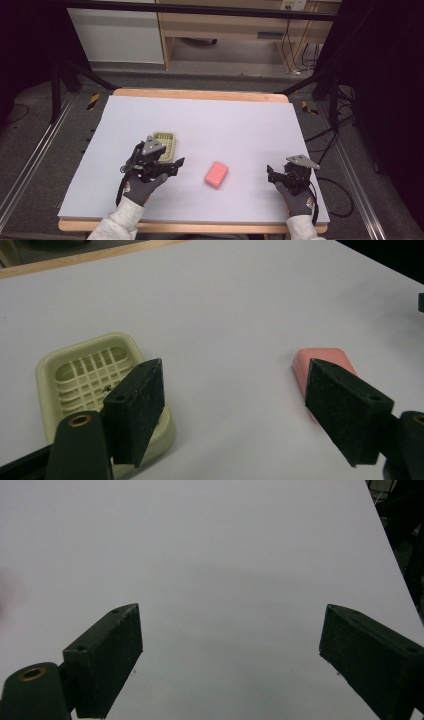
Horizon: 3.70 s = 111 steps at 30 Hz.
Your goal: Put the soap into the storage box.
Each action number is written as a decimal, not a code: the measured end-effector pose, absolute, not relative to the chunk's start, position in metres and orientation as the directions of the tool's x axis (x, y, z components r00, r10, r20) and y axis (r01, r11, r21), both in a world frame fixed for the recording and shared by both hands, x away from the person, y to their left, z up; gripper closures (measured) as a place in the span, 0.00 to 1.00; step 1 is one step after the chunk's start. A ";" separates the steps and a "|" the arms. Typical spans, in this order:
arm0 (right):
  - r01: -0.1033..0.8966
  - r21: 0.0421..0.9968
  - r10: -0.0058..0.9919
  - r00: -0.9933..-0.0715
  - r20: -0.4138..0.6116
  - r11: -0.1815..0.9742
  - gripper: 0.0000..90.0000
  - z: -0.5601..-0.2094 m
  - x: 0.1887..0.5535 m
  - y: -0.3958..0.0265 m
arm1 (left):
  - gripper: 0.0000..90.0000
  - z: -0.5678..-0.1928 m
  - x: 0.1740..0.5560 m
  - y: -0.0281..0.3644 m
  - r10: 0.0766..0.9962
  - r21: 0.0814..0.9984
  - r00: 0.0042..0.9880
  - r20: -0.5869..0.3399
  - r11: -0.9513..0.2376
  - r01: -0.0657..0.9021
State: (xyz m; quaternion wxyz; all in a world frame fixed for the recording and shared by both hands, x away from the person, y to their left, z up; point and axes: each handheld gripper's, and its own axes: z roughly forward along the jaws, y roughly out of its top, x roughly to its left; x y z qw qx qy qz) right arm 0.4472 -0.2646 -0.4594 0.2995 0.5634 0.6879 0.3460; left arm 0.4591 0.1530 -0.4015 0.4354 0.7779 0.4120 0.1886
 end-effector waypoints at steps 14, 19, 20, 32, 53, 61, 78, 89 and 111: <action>0.572 0.809 0.983 -0.183 -0.031 0.132 0.11 -0.459 0.447 -0.264 | 0.25 -0.406 0.461 0.130 0.779 0.819 0.624 -0.055 -0.322 0.475; 0.574 0.808 0.983 -0.183 -0.031 0.132 0.11 -0.460 0.447 -0.264 | 0.24 -0.406 0.461 0.121 0.769 0.815 0.637 -0.048 -0.339 0.470; 0.574 0.808 0.983 -0.183 -0.032 0.133 0.11 -0.460 0.447 -0.264 | 0.24 -0.406 0.461 0.119 0.765 0.812 0.643 -0.043 -0.349 0.469; 0.573 0.809 0.983 -0.180 -0.033 0.132 0.11 -0.460 0.447 -0.264 | 0.23 -0.409 0.460 0.100 0.749 0.801 0.662 -0.030 -0.378 0.464; 0.577 0.805 0.982 -0.184 -0.037 0.138 0.12 -0.460 0.447 -0.262 | 0.22 -0.426 0.461 0.065 0.718 0.769 0.696 -0.016 -0.436 0.467; 0.580 0.802 0.982 -0.186 -0.039 0.142 0.12 -0.460 0.447 -0.262 | 0.22 -0.431 0.465 0.055 0.716 0.763 0.698 -0.024 -0.438 0.475; 0.583 0.800 0.981 -0.188 -0.038 0.143 0.12 -0.461 0.448 -0.261 | 0.22 -0.444 0.470 0.034 0.701 0.728 0.713 -0.016 -0.481 0.489; 0.583 0.799 0.981 -0.189 -0.041 0.146 0.12 -0.461 0.448 -0.261 | 0.22 -0.453 0.474 0.026 0.699 0.706 0.715 -0.013 -0.500 0.502; 0.592 0.792 0.981 -0.190 -0.045 0.151 0.12 -0.462 0.449 -0.260 | 0.26 -0.471 0.477 0.017 0.701 0.664 0.712 -0.031 -0.518 0.539</action>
